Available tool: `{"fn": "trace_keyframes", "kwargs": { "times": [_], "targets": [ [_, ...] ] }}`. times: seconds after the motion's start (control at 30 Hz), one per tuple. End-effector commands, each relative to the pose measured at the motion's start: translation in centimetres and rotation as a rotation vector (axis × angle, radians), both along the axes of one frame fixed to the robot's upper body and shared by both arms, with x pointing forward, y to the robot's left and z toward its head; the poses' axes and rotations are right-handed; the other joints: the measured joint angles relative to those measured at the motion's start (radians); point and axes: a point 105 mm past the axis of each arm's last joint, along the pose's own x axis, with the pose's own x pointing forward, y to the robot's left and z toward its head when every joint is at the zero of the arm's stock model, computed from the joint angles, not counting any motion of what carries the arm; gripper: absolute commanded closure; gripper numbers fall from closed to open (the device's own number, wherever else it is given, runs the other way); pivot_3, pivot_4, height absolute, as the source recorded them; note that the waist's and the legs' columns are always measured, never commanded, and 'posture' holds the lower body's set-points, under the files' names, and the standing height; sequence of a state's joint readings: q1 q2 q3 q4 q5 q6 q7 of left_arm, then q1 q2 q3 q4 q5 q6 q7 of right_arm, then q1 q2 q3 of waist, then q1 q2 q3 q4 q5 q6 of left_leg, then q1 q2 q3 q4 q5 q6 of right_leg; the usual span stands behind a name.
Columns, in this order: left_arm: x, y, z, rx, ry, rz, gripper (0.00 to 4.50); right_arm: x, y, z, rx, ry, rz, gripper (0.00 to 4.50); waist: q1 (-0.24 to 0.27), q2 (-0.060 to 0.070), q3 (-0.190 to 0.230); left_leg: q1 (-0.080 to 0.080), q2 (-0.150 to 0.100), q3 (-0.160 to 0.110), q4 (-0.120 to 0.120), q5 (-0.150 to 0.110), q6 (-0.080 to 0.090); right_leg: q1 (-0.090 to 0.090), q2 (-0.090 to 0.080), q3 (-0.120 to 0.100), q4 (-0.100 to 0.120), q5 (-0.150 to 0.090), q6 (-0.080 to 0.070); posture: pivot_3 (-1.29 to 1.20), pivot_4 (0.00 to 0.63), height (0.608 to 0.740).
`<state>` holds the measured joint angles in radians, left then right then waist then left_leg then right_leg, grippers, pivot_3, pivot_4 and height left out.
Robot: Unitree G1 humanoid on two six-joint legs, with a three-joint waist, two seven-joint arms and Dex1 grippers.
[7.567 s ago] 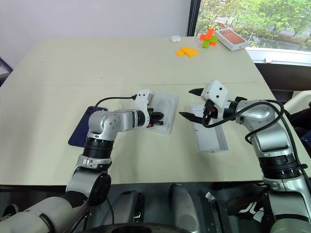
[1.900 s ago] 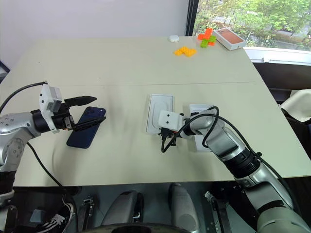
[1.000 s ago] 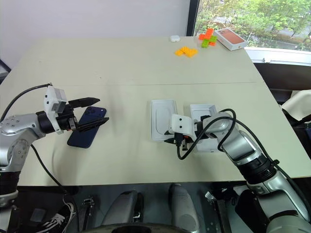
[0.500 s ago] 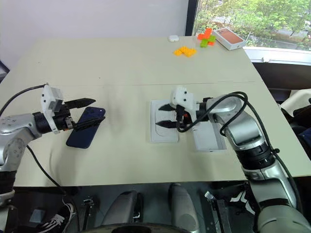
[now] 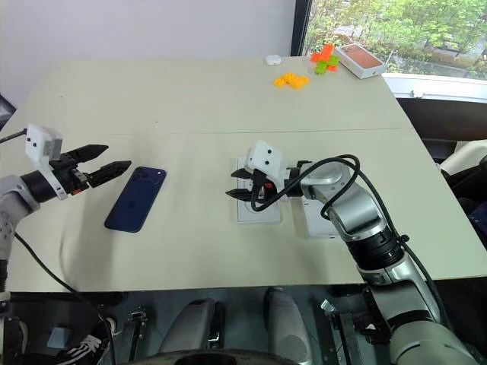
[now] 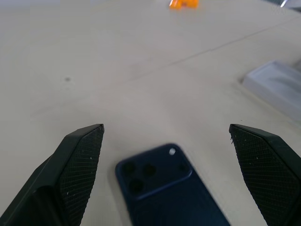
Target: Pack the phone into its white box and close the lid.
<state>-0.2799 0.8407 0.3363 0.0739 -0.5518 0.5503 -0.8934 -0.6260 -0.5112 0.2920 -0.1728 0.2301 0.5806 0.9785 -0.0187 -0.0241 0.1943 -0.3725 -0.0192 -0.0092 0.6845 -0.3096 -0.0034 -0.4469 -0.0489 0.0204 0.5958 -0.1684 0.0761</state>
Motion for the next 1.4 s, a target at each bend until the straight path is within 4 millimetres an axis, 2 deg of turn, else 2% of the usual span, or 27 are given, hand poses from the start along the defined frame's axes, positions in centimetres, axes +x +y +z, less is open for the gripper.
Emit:
{"fn": "trace_keyframes", "kwargs": {
  "times": [0.03,0.1,0.13,0.2,0.23,0.37,0.53,0.8,0.97,1.1,1.27,1.4],
  "targets": [
    [-0.4,1.6,0.6,-0.05,0.037,0.032,0.0,-0.1,2.1,1.1,0.022,-0.091,0.038,2.28,-0.001,0.0,0.0,0.0,0.0,0.0,0.0,0.0,0.0,0.0,0.0,0.0,0.0,0.0,0.0,0.0,0.15,0.74],
    [-0.4,2.9,0.1,-0.178,0.136,0.081,0.0,-0.1,3.0,0.6,0.006,-0.125,0.051,2.83,-0.001,0.0,0.0,0.0,0.0,0.0,0.0,0.0,0.0,0.0,0.001,0.0,0.001,0.0,0.0,0.0,0.15,0.74],
    [-0.4,3.4,-0.4,-0.169,0.16,0.103,0.0,0.2,3.3,0.4,-0.013,-0.176,0.045,3.18,-0.001,0.0,0.0,0.0,0.0,0.0,0.0,0.0,0.0,0.0,0.001,0.0,0.001,0.0,0.0,0.0,0.15,0.74],
    [-0.3,4.2,-1.2,-0.14,0.206,0.141,0.0,0.6,4.1,0.3,-0.024,-0.245,0.04,4.21,-0.001,0.0,0.0,0.0,0.0,0.0,0.0,0.0,0.0,0.0,0.001,0.0,0.001,0.0,0.0,0.0,0.15,0.74],
    [-0.3,4.5,-1.6,-0.135,0.231,0.157,0.0,0.7,4.5,0.3,-0.018,-0.261,0.039,4.46,-0.001,0.0,0.0,0.0,0.0,0.0,0.0,0.0,0.0,0.0,0.001,0.0,0.001,0.0,0.0,0.0,0.15,0.74],
    [-0.1,4.6,-2.4,-0.197,0.308,0.171,0.0,1.9,6.2,0.2,-0.038,-0.386,0.009,4.46,0.001,0.0,0.0,0.0,0.0,0.0,0.0,0.0,0.0,-0.001,0.0,0.0,0.001,0.0,0.0,0.0,0.15,0.74],
    [0.2,3.1,-4.0,-0.274,0.463,0.121,0.0,1.4,8.7,-1.2,-0.075,-0.454,0.086,4.46,-0.002,-0.001,0.0,0.0,-0.001,0.0,0.0,0.0,0.0,-0.001,0.0,0.0,0.001,0.0,0.0,0.0,0.15,0.74],
    [-0.2,1.0,-5.8,-0.339,0.628,0.027,0.0,1.6,9.7,-2.0,-0.087,-0.486,0.108,4.46,-0.002,-0.001,0.0,0.0,-0.001,0.0,-0.001,0.0,0.0,-0.002,0.0,0.0,0.003,0.0,0.0,0.0,0.15,0.74],
    [-1.2,-1.0,-6.5,-0.403,0.74,-0.063,0.0,1.7,10.4,-2.9,-0.13,-0.539,0.138,4.46,-0.002,0.0,0.0,0.0,-0.001,0.0,-0.001,0.0,-0.001,-0.001,0.0,0.0,0.003,0.0,0.0,0.0,0.15,0.74],
    [-1.8,-2.7,-7.9,-0.428,0.812,-0.105,0.0,2.1,10.5,-3.2,-0.133,-0.542,0.128,4.46,0.001,0.0,-0.001,0.0,-0.002,0.0,-0.001,0.0,-0.001,-0.001,0.0,0.0,0.003,0.0,0.0,0.0,0.15,0.74],
    [-1.9,-5.1,-7.1,-0.482,0.814,-0.176,0.0,2.1,9.6,-4.2,-0.182,-0.553,0.15,4.46,0.006,0.001,-0.001,0.001,-0.005,-0.001,0.0,0.0,-0.001,0.002,-0.004,0.0,0.002,0.0,0.0,0.0,0.15,0.74],
    [-2.6,-5.5,-6.6,-0.497,0.829,-0.201,0.0,1.5,8.7,-5.2,-0.243,-0.561,0.207,4.46,0.003,0.001,-0.001,0.001,-0.006,-0.002,0.0,0.0,0.0,0.002,-0.005,0.0,0.002,0.0,0.0,0.0,0.15,0.74]
  ]
}}
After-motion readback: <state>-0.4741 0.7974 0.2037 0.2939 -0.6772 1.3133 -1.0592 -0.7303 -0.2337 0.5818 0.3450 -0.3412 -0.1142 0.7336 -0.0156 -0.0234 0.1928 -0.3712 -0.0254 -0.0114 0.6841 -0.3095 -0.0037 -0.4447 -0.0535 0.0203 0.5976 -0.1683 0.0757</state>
